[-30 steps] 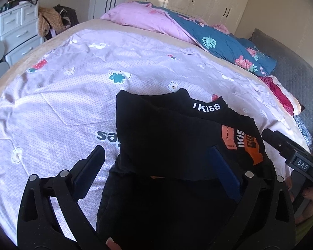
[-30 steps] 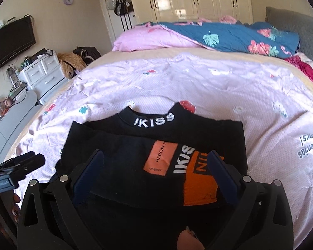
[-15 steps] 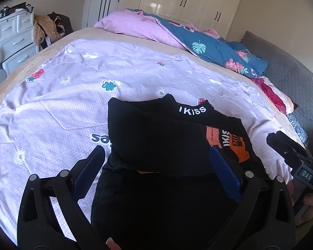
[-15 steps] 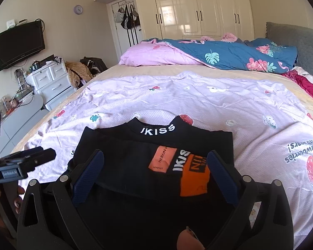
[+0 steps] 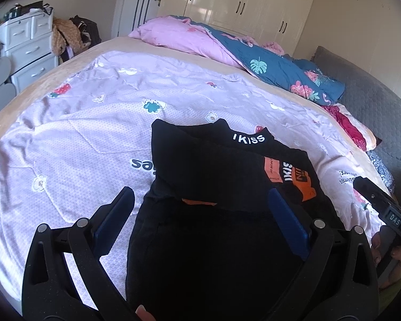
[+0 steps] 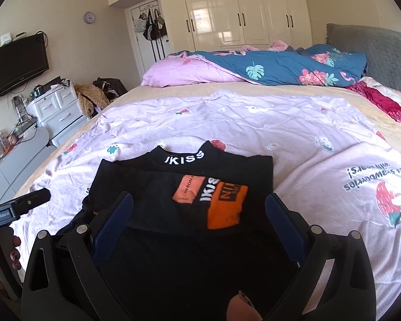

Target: Fold small clothes

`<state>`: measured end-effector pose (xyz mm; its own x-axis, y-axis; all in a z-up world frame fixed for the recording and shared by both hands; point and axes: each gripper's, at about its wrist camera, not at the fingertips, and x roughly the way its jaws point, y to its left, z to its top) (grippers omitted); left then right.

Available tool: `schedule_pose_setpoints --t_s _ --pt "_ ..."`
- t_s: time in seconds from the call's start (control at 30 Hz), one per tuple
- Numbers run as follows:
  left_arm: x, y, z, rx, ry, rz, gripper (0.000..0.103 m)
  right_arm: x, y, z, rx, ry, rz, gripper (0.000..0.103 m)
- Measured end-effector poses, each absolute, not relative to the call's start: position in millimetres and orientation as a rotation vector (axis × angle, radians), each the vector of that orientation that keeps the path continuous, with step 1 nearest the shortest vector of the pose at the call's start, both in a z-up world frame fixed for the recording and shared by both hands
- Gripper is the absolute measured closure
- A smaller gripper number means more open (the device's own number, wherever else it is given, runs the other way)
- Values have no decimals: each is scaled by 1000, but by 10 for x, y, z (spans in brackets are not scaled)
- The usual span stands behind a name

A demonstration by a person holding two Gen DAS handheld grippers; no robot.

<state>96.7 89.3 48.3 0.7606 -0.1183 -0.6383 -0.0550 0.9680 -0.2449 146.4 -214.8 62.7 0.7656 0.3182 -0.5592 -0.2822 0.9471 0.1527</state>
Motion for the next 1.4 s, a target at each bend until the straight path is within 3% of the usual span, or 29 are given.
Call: schedule_pose_setpoints --t_s 1.4 --pt "-160 1285 -17 -291 879 -67 13 652 -2712 276 -11 767 290 5"
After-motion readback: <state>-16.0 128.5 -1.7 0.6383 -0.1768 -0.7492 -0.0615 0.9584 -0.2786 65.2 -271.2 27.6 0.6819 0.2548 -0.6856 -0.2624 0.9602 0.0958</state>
